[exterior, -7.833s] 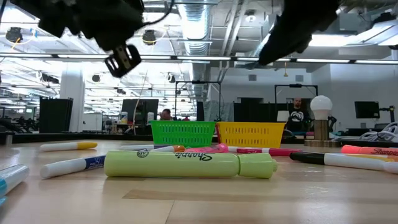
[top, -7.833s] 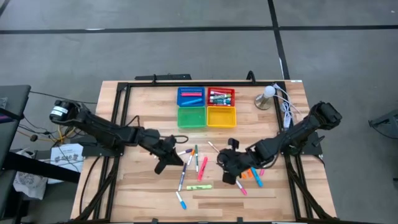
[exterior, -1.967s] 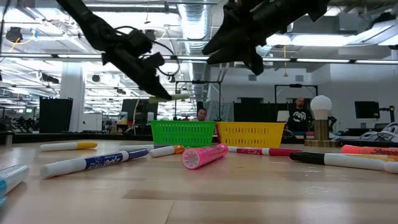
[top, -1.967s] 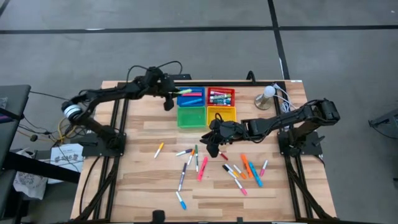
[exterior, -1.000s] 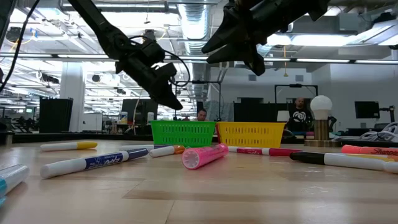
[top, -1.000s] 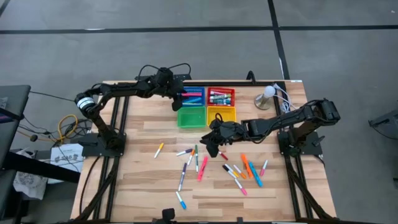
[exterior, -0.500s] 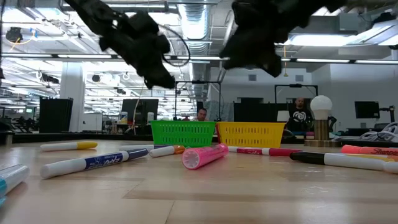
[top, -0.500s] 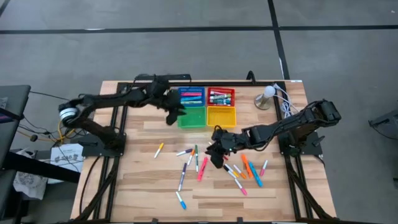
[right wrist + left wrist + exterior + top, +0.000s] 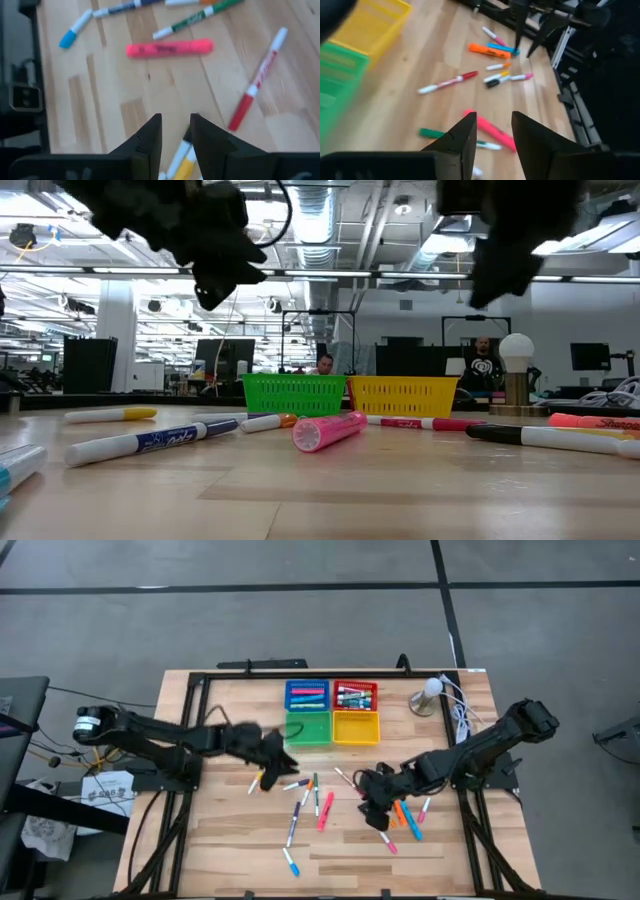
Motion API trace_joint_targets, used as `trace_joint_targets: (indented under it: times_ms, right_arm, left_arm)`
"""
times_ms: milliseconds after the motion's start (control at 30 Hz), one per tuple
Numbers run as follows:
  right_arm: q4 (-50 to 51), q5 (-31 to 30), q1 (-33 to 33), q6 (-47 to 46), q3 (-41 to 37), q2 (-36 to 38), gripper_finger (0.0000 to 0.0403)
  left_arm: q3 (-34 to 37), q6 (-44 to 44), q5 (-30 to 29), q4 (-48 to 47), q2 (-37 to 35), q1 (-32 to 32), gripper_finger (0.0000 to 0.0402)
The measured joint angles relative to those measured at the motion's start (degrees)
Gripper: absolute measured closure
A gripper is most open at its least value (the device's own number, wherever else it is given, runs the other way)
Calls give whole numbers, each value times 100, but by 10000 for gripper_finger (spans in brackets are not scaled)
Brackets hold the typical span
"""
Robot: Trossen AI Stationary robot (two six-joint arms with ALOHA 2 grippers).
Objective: Pick & Place Markers
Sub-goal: Put the pink highlighter into the blue bin
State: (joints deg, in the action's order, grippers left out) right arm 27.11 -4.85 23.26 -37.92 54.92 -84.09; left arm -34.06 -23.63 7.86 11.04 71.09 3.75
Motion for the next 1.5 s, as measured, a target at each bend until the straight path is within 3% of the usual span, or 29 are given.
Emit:
trace_joint_targets:
  times_ms: [267,367,567,733,933,1133,1300,1400,1500]
  right_arm:
    - [183,-1436,847,-727,4,-152,311]
    - [166,-1510,1101,-1011,-4,-151,311]
    - [58,-1968,1936,-2055,-2,-151,311]
    - [70,-2844,2701,-2738,-2,-151,311]
    - [67,-3232,3217,-3241,-2,-151,311]
    - [-15,-3648,3417,-3424,-2,-151,311]
    - [-237,-3759,3452,-3420,-3,-149,311]
    - [-371,-3743,3450,-3416,-2,-149,311]
    - [-358,-3741,3438,-3392,-2,-149,311]
  left_arm:
    - [118,-1789,-2297,1020,511,1930,292]
    - [118,-1893,-2928,1933,956,2462,293]
    - [-177,-1688,-3056,4352,2285,2939,284]
    - [-867,-1809,-3081,4650,3242,2784,274]
    - [-1837,-1734,-3070,5415,4043,2523,280]
    - [-2054,-2236,-3120,4596,4079,2073,282]
    - [-2070,-2745,-3054,2115,3366,1979,282]
    - [-2059,-3154,-3335,542,2905,1917,287]
    - [-2064,-3432,-3380,-179,2612,1895,297]
